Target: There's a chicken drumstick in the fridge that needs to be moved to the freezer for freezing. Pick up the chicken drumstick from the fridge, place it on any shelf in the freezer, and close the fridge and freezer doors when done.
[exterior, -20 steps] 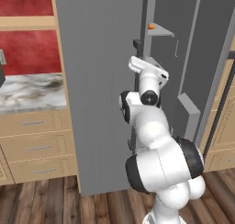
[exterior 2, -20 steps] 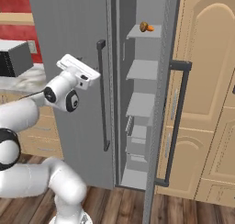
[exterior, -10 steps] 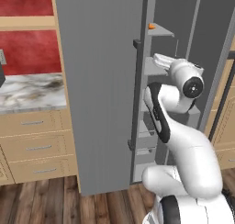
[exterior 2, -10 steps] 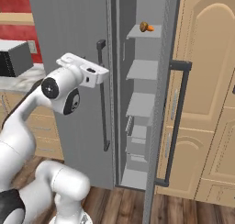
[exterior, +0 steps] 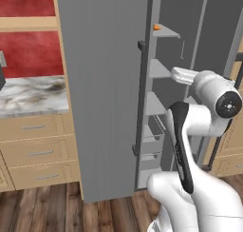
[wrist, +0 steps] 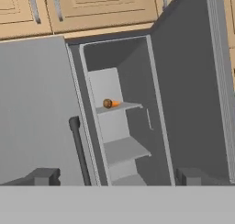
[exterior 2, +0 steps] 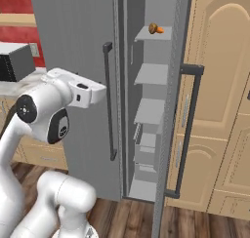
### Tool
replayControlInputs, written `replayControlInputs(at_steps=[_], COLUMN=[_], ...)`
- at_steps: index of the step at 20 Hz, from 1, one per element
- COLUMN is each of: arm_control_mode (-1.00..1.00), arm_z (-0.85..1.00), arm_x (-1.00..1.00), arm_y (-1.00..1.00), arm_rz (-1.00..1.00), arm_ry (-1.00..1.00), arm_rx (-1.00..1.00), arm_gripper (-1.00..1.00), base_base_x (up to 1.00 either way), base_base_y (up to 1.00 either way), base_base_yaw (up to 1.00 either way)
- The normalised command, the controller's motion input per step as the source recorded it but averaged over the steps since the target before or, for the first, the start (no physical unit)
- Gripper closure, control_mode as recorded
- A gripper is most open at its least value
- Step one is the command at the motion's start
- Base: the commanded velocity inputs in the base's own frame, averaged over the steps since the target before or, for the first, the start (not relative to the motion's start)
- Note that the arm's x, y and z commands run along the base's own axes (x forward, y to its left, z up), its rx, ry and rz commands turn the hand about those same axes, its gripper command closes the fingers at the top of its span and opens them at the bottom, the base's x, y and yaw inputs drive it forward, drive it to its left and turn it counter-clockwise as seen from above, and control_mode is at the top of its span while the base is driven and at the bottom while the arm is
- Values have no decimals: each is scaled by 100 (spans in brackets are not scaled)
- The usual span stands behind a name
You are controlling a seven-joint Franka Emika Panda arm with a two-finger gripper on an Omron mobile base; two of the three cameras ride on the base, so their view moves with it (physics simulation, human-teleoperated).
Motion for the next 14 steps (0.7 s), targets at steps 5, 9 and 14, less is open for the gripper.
replayControlInputs(at_steps=[5,9,14], arm_control_mode=[-100,-100,-100], arm_z=[0,6,16], arm_x=[-91,-86,-62], arm_y=[0,-4,-20], arm_rz=[4,4,3], arm_ry=[-2,2,8], arm_rx=[-6,-9,-8], arm_gripper=[-100,-100,-100], base_base_x=[0,0,0], base_base_y=[0,0,0], base_base_yaw=[0,0,0])
